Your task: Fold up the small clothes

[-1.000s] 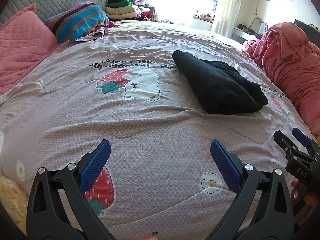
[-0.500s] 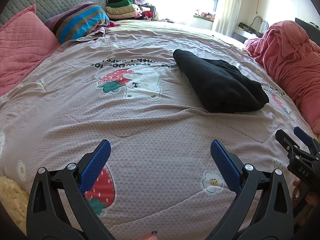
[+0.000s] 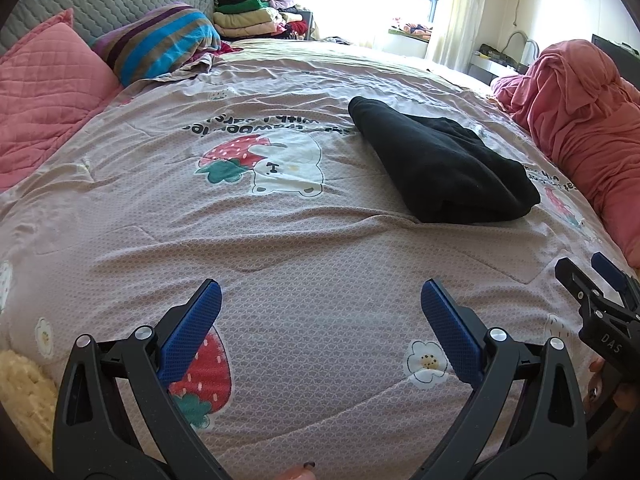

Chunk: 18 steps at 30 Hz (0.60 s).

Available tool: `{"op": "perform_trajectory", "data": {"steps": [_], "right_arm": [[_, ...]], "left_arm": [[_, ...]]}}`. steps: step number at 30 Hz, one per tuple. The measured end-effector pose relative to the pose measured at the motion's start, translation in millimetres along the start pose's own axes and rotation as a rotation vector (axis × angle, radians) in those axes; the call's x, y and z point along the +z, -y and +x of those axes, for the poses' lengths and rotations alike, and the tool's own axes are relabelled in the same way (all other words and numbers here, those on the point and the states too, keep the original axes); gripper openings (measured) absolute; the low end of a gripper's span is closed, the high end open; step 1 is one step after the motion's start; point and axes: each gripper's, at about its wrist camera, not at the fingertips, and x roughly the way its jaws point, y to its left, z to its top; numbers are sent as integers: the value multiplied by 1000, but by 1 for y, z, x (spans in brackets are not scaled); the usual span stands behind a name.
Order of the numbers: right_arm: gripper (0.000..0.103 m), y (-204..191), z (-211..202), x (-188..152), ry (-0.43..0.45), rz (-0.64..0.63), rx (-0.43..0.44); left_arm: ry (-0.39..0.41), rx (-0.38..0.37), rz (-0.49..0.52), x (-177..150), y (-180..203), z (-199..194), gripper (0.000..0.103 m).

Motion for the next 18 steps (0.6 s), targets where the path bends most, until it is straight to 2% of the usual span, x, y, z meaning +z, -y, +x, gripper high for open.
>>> {"op": "perform_trajectory", "data": {"steps": [18], "right_arm": [[99, 0, -1, -1, -3, 1, 1]], "left_arm": [[2, 11, 6, 0, -2, -3, 94]]}}
